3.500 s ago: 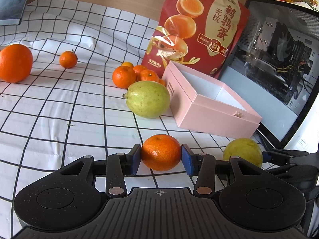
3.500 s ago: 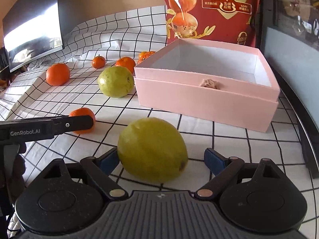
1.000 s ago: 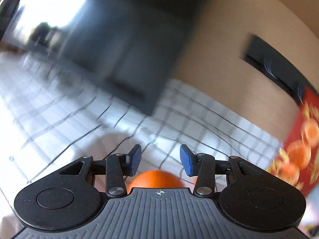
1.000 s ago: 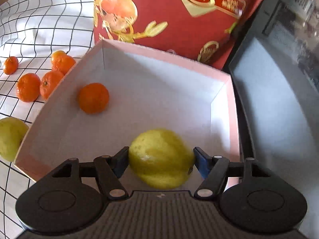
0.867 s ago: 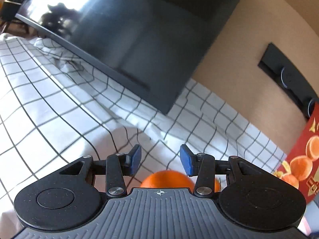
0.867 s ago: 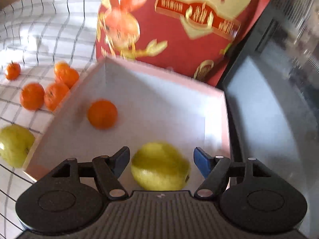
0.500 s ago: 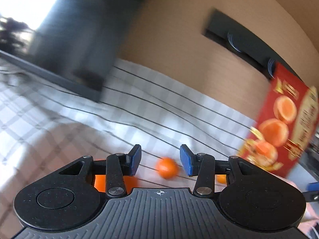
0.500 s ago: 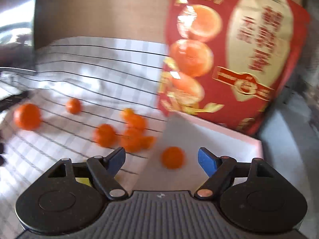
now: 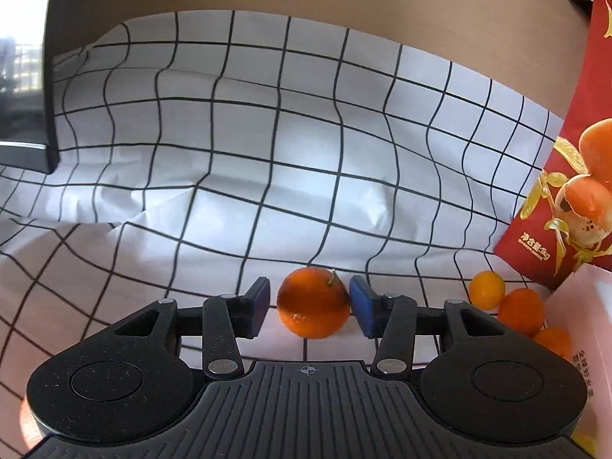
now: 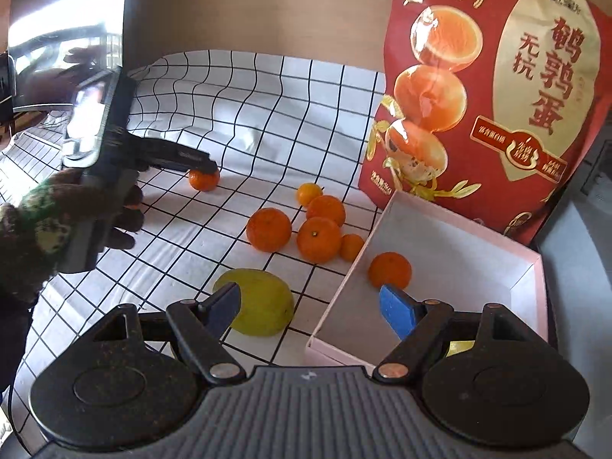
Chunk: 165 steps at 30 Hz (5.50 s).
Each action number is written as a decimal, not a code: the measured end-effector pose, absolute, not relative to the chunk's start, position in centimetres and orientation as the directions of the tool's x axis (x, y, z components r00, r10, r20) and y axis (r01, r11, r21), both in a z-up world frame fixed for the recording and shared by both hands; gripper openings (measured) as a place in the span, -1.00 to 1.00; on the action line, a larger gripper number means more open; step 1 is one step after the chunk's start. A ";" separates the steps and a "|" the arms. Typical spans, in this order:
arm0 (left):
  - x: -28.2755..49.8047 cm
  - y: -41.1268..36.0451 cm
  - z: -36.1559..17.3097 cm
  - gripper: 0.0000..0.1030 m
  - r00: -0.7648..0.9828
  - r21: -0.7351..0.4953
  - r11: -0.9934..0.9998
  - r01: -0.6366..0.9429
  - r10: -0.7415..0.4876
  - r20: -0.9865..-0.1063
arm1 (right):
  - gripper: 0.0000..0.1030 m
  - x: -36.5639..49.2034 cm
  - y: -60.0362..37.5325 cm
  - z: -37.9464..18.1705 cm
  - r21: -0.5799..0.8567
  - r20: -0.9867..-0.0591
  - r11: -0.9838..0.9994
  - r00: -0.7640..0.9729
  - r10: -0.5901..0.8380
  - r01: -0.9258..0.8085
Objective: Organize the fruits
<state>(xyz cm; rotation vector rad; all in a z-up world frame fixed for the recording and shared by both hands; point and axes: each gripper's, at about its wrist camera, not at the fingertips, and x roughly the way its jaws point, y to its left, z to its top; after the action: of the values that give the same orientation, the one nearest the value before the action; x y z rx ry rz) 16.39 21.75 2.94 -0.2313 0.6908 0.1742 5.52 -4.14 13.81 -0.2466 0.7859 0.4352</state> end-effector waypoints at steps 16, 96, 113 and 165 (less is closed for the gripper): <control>2.8 17.9 3.7 -0.11 0.833 -0.319 0.945 -0.070 -0.121 -0.539 | 0.56 5.0 -4.4 14.7 -0.063 -0.701 0.877 0.646 0.301 -0.477; -12.4 20.7 2.5 -0.55 0.906 -0.465 0.880 -0.099 -0.114 -0.408 | -0.18 -5.3 1.4 7.6 0.138 -0.657 0.616 0.394 0.643 -0.775; -7.3 19.3 5.9 -0.51 0.840 -0.244 0.955 -0.168 0.009 -0.542 | 0.36 -3.5 -2.6 6.4 -0.041 -0.663 0.767 0.592 0.458 -0.640; -2.3 13.5 3.5 0.29 0.635 -0.234 0.971 0.052 -0.212 -0.743 | 0.56 -2.9 -11.7 4.9 0.084 -0.648 0.882 0.647 0.402 -0.465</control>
<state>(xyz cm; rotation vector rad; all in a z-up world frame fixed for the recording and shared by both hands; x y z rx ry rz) -2.29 13.50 3.50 -0.1978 0.8713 -0.1520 -2.94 -11.66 4.85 -0.0932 0.7140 0.4937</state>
